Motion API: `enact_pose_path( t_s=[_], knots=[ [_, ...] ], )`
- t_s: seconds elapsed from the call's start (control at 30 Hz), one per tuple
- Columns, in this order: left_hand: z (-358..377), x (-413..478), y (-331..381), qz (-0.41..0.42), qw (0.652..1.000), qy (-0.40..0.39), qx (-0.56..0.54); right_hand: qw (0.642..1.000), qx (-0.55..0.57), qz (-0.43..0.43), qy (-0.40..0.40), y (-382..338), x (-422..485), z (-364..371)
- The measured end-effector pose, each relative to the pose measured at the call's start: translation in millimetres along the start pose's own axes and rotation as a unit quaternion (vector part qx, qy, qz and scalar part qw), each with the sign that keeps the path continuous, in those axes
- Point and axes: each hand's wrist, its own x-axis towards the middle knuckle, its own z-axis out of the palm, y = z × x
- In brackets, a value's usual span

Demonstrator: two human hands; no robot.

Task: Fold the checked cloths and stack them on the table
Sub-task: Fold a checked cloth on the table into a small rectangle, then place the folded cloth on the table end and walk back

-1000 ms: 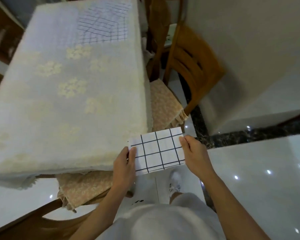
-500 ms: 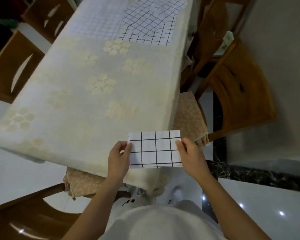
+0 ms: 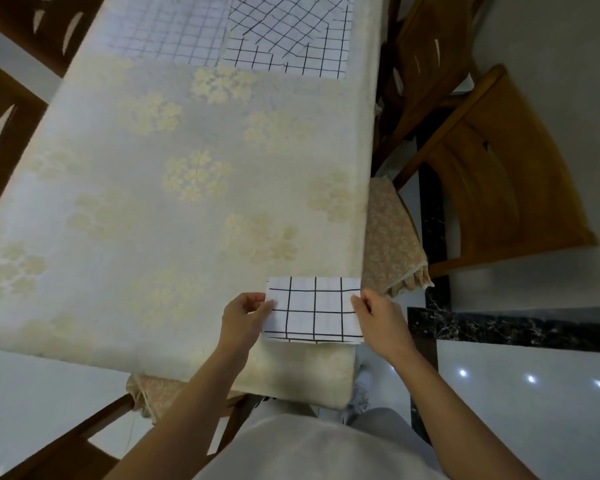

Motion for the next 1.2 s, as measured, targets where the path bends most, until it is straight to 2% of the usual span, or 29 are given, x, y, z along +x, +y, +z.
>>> enact_pose_path(
  t_s=[0.27,0.6,1.03,1.13,1.2],
  knots=[
    [-21,24,-16,0.020,0.996,0.030,0.085,0.998,-0.031,0.051,-0.024,2,10,44],
    [-27,30,-22,0.069,0.977,0.054,0.196,0.988,-0.056,0.146,0.004,0,16,64],
    [-29,30,-24,0.078,0.967,0.088,0.226,0.980,-0.084,0.176,0.035,-3,18,64],
    [-35,31,-20,0.091,0.964,0.085,0.233,0.983,-0.097,0.152,0.043,-9,18,55],
    [-39,30,-15,0.134,0.953,0.086,0.256,0.986,-0.111,0.106,0.058,-17,18,44]
  ],
)
